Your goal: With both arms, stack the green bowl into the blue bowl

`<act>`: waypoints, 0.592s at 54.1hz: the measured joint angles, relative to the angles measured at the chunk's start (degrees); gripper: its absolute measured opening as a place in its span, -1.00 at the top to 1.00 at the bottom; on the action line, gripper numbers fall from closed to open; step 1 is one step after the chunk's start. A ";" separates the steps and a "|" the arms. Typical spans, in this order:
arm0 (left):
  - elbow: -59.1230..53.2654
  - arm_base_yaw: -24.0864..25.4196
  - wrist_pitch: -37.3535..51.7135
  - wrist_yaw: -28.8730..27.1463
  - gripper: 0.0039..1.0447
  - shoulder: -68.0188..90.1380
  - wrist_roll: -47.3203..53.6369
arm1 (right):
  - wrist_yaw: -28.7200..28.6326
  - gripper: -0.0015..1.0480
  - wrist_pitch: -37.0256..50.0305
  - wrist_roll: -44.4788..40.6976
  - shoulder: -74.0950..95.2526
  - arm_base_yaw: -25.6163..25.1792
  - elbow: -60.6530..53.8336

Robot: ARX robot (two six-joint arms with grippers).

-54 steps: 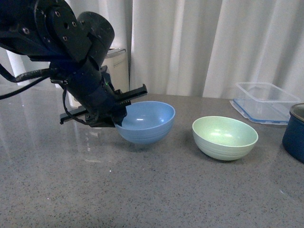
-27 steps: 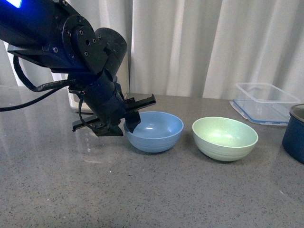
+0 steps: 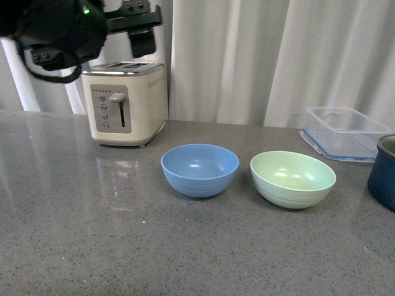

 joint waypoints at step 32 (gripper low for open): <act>-48.63 8.04 26.14 7.30 0.93 -24.28 7.61 | 0.00 -0.81 0.00 0.00 0.00 0.00 0.00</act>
